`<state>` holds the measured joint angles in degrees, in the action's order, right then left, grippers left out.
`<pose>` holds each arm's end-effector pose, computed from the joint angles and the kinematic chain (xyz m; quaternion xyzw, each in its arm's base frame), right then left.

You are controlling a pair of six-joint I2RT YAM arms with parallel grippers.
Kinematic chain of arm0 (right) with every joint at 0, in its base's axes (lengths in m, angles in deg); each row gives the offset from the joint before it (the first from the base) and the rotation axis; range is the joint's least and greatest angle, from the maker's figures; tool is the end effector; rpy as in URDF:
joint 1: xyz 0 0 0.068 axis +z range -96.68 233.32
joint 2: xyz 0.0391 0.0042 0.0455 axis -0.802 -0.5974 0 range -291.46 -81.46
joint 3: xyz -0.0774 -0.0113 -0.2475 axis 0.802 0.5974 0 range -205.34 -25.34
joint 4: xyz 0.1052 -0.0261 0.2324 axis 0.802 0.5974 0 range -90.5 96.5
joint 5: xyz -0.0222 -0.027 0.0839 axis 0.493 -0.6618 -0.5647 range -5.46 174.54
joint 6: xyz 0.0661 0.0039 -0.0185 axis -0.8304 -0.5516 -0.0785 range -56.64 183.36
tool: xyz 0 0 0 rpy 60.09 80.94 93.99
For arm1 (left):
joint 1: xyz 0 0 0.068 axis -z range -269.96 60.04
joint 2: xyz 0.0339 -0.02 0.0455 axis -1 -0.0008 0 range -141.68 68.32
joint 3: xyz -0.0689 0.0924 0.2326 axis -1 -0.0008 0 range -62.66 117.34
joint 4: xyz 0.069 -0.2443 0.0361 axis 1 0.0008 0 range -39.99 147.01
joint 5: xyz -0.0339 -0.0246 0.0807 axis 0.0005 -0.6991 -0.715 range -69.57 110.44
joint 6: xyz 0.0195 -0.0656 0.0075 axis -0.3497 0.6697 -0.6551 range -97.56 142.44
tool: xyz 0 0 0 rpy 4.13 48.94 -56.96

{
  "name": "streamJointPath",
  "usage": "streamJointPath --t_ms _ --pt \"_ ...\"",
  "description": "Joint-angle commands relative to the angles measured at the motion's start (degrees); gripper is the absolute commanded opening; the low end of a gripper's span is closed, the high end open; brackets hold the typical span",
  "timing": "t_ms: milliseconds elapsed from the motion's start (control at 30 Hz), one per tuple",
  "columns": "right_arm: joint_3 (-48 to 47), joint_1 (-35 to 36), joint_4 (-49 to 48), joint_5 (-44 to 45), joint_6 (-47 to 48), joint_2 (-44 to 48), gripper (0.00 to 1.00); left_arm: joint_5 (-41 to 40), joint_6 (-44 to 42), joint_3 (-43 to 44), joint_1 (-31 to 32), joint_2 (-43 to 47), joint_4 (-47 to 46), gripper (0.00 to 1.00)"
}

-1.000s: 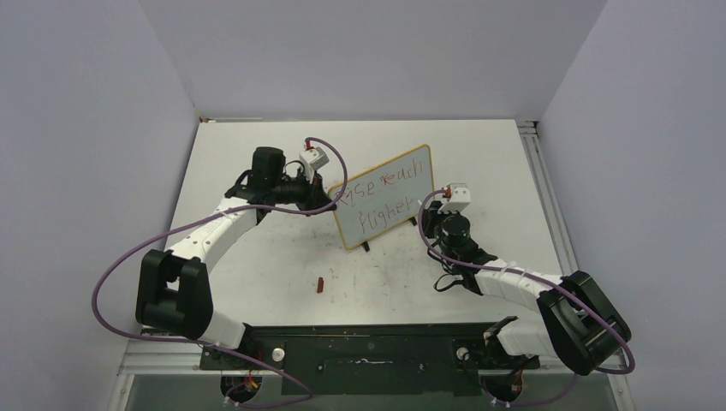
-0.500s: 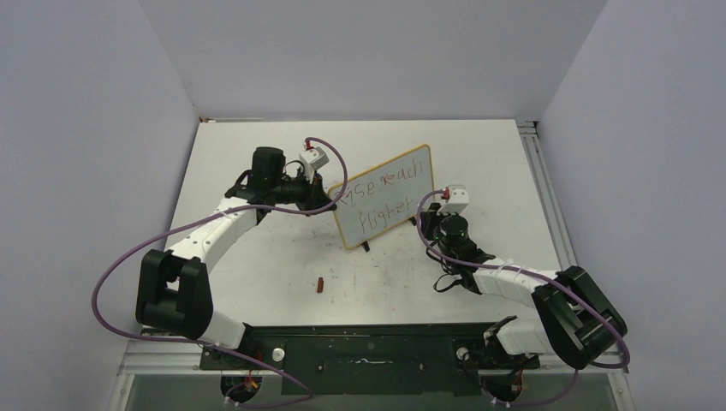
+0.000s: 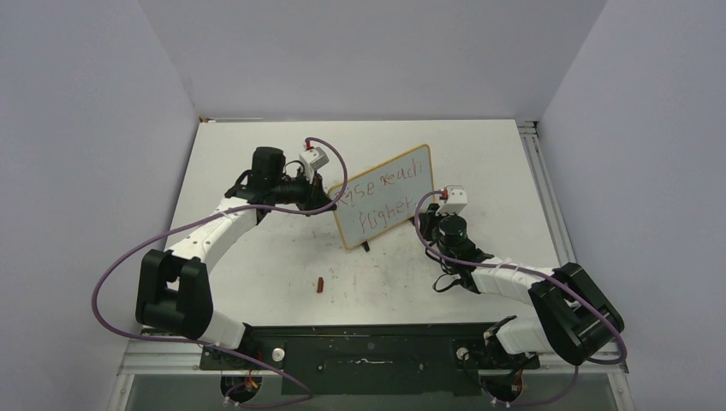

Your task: Write a sentence on the whiteboard

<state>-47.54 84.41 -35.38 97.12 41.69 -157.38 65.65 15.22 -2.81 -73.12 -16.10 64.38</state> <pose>0.2381 0.1293 0.1572 -0.0028 0.8109 0.1772 0.5577 0.3012 -0.1325 0.2464 0.3356 0.7802 -0.3790 0.3675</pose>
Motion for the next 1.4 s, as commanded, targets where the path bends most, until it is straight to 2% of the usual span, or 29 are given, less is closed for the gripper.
streamJointPath --t_ms 0,500,800,1000,1367 --pt "-1.0 -0.3 -4.1 -0.5 -0.1 -1.1 0.05 0.6 -1.9 0.9 0.4 1.0 0.9 0.00" --pt "-0.9 -0.3 -3.7 -0.2 0.1 -0.3 0.05 0.3 -1.4 1.2 0.4 1.1 1.1 0.00" --pt "0.4 -0.2 7.8 6.5 -2.6 11.0 0.05 -0.5 0.4 1.6 0.3 0.8 1.0 0.00" --pt "1.9 -0.2 16.2 9.0 -2.5 21.7 0.05 0.5 1.8 1.3 0.3 1.1 0.7 0.07" --pt "1.9 -0.3 23.5 10.1 -2.0 31.4 0.05 0.7 4.4 -1.5 1.0 3.9 -1.1 0.38"
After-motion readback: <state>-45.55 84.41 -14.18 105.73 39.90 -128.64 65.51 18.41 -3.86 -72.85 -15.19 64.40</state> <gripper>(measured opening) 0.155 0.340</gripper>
